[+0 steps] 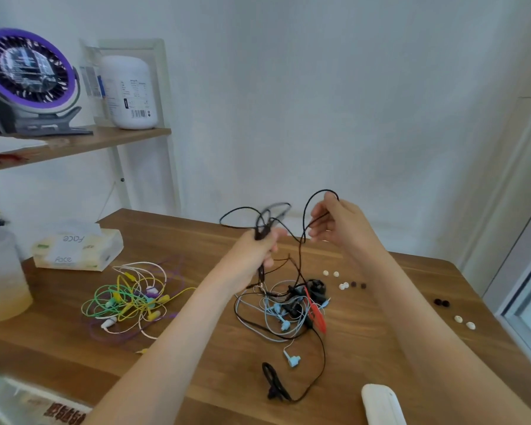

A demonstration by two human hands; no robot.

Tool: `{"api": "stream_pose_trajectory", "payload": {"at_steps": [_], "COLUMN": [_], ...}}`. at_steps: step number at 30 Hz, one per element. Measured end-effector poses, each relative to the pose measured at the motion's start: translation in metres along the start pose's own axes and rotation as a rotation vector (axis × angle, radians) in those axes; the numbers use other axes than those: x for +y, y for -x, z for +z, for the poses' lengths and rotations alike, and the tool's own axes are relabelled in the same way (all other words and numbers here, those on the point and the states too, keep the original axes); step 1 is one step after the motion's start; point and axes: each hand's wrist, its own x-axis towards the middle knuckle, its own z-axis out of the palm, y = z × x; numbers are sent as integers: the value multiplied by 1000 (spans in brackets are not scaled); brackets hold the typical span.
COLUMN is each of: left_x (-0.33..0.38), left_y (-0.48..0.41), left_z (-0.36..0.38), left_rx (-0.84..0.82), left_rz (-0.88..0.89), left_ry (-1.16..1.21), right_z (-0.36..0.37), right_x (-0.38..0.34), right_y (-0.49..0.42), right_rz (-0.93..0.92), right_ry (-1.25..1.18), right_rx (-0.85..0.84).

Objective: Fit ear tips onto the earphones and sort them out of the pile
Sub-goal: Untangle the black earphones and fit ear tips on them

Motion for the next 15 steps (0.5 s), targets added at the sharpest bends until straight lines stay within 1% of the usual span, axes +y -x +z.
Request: {"api": "stream_pose_trajectory", "payload": {"at_steps": [2, 4, 5, 7, 9, 11, 13, 15], "left_x": [-3, -2, -1, 3, 7, 14, 20, 26], "left_y": [1, 2, 2, 1, -1, 0, 0, 0], "left_z": [8, 13, 15, 15, 13, 8, 4, 0], "left_rx": [-61, -99, -83, 0, 62, 80, 81, 85], "left_rz": [31, 62, 73, 107, 137, 171, 215, 266], "left_ry": [-220, -297, -317, -329, -240, -115, -8, 48], "right_z": [6, 9, 9, 7, 4, 2, 3, 7], "right_x": [-6, -11, -14, -14, -8, 5, 20, 34], "right_y": [1, 1, 1, 0, 0, -2, -2, -1], "right_rz": [-50, -90, -109, -167, -222, -214, -141, -70], "right_ry": [-37, -52, -54, -68, -80, -14, 168, 418], "right_rx": [-54, -116, -153, -219, -228, -191, -228, -338]}}
